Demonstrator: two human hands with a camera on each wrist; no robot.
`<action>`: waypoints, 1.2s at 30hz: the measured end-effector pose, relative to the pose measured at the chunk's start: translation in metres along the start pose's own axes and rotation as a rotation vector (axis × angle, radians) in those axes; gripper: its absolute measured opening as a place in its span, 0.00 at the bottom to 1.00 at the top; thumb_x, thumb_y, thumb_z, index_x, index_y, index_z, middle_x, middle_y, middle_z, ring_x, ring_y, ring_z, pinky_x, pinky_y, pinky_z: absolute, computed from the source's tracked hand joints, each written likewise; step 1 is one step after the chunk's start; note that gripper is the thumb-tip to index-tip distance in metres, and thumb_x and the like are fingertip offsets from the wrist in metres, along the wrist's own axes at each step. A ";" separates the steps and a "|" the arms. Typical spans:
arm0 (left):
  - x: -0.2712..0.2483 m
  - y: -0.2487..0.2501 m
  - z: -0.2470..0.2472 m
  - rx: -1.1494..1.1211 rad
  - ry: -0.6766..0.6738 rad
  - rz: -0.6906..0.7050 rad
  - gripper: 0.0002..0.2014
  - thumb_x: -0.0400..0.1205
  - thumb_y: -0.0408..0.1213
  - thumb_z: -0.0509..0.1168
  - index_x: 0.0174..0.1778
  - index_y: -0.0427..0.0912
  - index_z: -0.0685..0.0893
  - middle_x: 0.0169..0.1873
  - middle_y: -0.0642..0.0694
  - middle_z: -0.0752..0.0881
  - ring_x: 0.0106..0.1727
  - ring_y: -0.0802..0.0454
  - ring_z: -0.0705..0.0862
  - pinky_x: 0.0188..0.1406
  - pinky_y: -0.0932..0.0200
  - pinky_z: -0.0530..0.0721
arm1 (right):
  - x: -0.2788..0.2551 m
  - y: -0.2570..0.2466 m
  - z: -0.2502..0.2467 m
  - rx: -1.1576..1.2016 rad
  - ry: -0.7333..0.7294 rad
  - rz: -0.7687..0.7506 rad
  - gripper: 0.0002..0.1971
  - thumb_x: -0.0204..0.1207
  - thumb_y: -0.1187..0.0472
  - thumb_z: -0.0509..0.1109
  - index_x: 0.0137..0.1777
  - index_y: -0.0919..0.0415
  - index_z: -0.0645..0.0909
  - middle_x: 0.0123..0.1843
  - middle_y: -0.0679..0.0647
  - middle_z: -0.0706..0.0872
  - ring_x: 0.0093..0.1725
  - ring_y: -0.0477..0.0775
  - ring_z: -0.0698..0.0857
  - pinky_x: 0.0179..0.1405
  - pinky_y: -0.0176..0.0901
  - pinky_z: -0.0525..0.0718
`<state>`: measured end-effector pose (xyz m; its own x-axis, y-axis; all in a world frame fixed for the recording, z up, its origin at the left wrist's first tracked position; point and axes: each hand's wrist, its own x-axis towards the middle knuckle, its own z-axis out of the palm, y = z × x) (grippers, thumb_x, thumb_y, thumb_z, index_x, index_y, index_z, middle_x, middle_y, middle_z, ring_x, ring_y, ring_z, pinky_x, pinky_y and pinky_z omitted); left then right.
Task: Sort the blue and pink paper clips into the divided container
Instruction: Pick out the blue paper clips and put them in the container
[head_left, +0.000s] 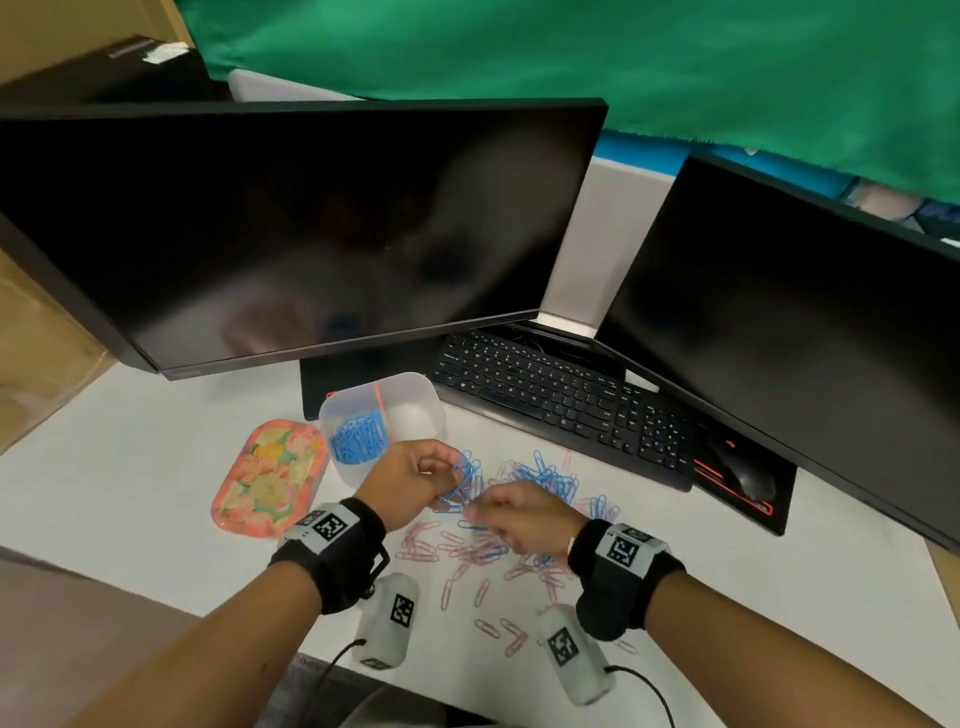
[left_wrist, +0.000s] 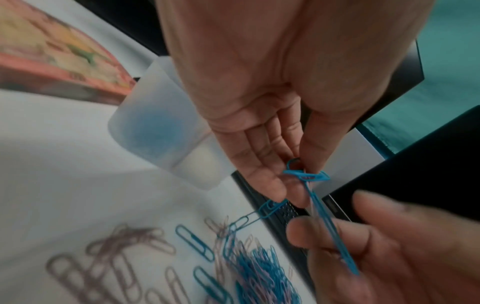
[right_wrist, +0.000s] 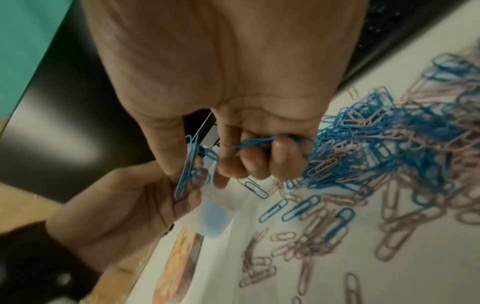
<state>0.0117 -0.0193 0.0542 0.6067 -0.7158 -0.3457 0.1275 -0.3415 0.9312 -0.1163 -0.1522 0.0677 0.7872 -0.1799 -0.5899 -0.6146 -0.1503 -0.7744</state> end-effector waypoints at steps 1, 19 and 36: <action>0.000 -0.002 0.005 -0.020 -0.004 -0.013 0.04 0.78 0.25 0.69 0.44 0.38 0.86 0.27 0.52 0.87 0.28 0.61 0.83 0.30 0.61 0.86 | -0.002 0.003 0.001 -0.087 -0.005 -0.020 0.12 0.79 0.52 0.68 0.49 0.60 0.87 0.19 0.41 0.77 0.20 0.35 0.73 0.22 0.27 0.68; -0.001 0.008 0.018 -0.024 -0.090 -0.050 0.11 0.82 0.25 0.64 0.53 0.43 0.88 0.39 0.47 0.91 0.39 0.56 0.88 0.37 0.63 0.83 | -0.032 0.048 -0.025 -0.149 -0.012 0.121 0.16 0.81 0.54 0.63 0.48 0.61 0.90 0.26 0.50 0.72 0.23 0.46 0.66 0.22 0.36 0.65; -0.010 0.055 -0.053 -0.533 0.072 -0.049 0.11 0.82 0.27 0.58 0.44 0.33 0.86 0.32 0.38 0.85 0.34 0.48 0.85 0.35 0.59 0.86 | -0.033 0.011 -0.022 -0.129 0.003 0.072 0.15 0.81 0.58 0.63 0.36 0.56 0.87 0.25 0.45 0.75 0.21 0.44 0.69 0.22 0.34 0.67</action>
<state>0.0543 0.0010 0.1147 0.6403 -0.6566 -0.3987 0.5261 -0.0034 0.8504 -0.1503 -0.1692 0.0843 0.7405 -0.1978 -0.6423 -0.6714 -0.2605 -0.6938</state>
